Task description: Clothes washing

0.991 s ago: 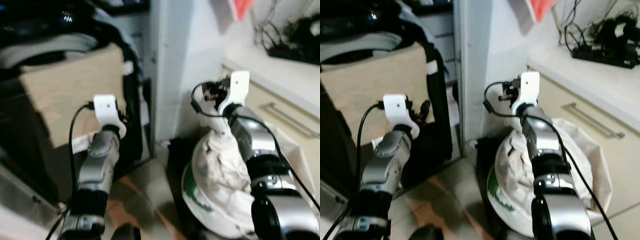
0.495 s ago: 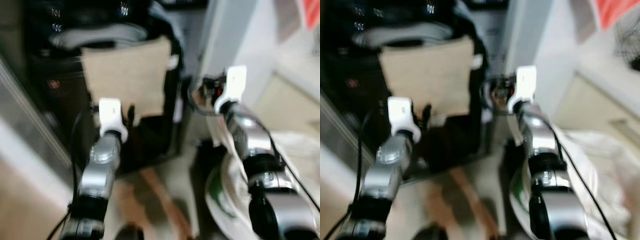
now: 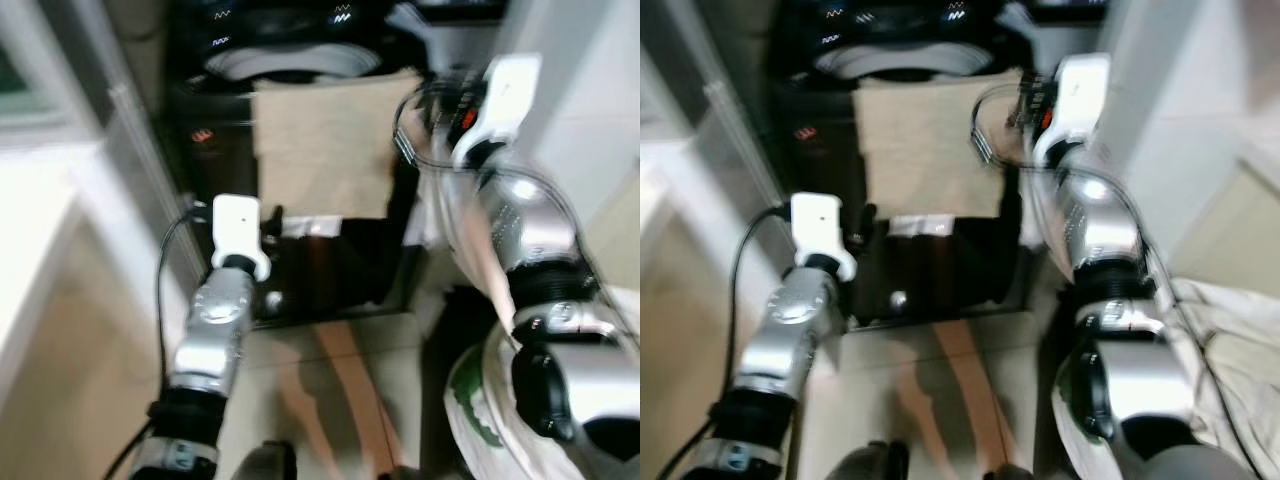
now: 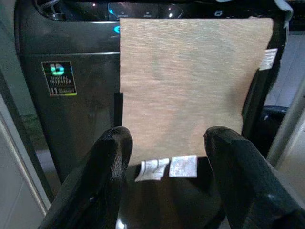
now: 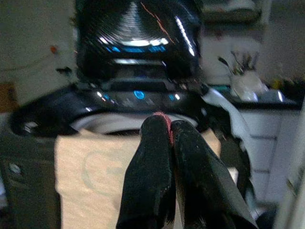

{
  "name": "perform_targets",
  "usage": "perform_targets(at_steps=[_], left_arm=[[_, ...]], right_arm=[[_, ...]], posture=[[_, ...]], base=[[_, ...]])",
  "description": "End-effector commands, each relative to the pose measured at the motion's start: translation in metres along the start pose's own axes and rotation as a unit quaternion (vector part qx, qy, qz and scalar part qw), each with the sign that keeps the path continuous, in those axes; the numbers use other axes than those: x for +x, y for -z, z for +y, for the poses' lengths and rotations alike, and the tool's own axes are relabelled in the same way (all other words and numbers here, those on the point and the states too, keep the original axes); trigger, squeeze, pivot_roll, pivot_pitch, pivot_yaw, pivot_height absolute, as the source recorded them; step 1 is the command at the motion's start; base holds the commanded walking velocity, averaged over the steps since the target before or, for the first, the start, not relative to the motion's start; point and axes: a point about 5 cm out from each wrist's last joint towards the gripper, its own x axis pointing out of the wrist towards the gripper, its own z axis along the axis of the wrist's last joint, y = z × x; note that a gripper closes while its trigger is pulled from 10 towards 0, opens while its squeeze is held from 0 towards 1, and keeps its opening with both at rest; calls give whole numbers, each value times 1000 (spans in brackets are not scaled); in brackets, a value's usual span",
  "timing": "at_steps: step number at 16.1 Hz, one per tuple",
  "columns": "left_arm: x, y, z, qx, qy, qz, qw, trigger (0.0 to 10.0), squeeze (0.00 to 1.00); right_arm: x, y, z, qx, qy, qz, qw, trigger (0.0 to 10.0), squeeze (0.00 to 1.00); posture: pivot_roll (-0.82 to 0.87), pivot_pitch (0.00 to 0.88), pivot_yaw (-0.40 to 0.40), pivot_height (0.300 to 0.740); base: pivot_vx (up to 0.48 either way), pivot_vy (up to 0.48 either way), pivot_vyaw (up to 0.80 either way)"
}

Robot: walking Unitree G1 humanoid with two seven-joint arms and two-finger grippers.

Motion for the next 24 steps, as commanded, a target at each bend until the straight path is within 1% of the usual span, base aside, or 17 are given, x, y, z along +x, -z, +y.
perform_targets(at_steps=[1, 2, 3, 5, 6, 7, 9, 10, 11, 13, 15, 16, 17, 19, 21, 22, 24], left_arm=[[3, -5, 0, 9, 5, -9, 1000, 10000, 0], [3, -5, -1, 10, 8, -9, 1000, 10000, 0], [4, -6, -3, 12, 14, -11, 1000, 10000, 0], [5, -7, -3, 13, 17, -13, 1000, 10000, 0], [6, -7, -3, 11, 19, -13, 1000, 10000, 0], [7, -8, -7, 11, 28, -13, 999, 10000, 0], [7, -9, -17, 27, 63, -15, 998, 10000, 0], [7, -10, -18, 32, 70, -17, 997, 10000, 0], [6, -11, -19, 24, 78, -17, 997, 10000, 0], [6, -12, -22, 18, 85, -21, 996, 10000, 0], [7, -11, -21, 22, 84, -18, 996, 10000, 0], [8, -11, -15, 38, 69, -19, 997, 10000, 0], [11, -9, -2, 67, 37, -8, 997, 10000, 0], [12, -15, 3, 58, 37, -21, 997, 10000, 0], [11, -38, 5, 54, 47, -90, 993, 10000, 0], [12, -46, 4, 49, 45, -106, 992, 10000, 0], [14, -55, -3, 56, 52, -126, 989, 10000, 0]], right_arm=[[11, -25, 4, -13, -17, -44, 999, 0, 0], [13, -31, 3, -20, -15, -50, 998, 0, 0], [19, -44, -6, -52, 1, -60, 997, 0, 0], [25, -60, -15, -65, 19, -74, 995, 0, 0], [30, -76, -13, -83, 14, -94, 992, 0, 0], [33, -80, -14, -89, 19, -87, 992, 0, 0], [25, -44, -27, -91, 73, -19, 993, 0, 0], [23, -36, -28, -87, 80, -10, 993, 0, 0], [12, -1, -27, -72, 98, 35, 992, 0, 0], [-2, 32, -15, -58, 99, 61, 992, 0, 0], [-10, 49, -10, -58, 106, 76, 990, 0, 0], [-17, 62, -9, -38, 112, 97, 988, 0, 0], [-31, 80, -4, -25, 101, 112, 988, 0, 0], [-39, 81, -4, -27, 106, 85, 990, 0, 0], [-32, 53, 1, -72, 97, -11, 993, 0, 0], [-25, 36, 3, -78, 92, -52, 991, 0, 0], [-15, 15, 5, -80, 86, -87, 989, 0, 0]], posture=[[-111, 0, -12, 724], [-112, 0, -12, 724], [-112, 0, -12, 724], [-116, 0, -7, 724], [-122, 0, -7, 724], [-119, 0, -15, 724], [-107, 0, -21, 724], [-107, 0, -21, 724], [-111, 0, -16, 724], [-115, 0, -8, 724], [-115, 0, -4, 724], [-113, 0, -2, 724], [-110, 0, -1, 724], [-101, 0, -2, 724], [-104, 0, 7, 724], [-104, 0, 8, 724], [-95, 0, 2, 724]], base=[[0, 0, 756], [0, 0, 756], [0, 0, 756], [0, 0, 756], [0, 0, 756], [0, 0, 763], [0, 0, 259], [0, 0, 0], [0, -480, 0], [0, -476, 0], [0, -463, 0], [0, 0, 0], [0, 0, 0], [0, 0, 0], [240, 0, 0], [480, 0, 0], [480, 0, 0]])
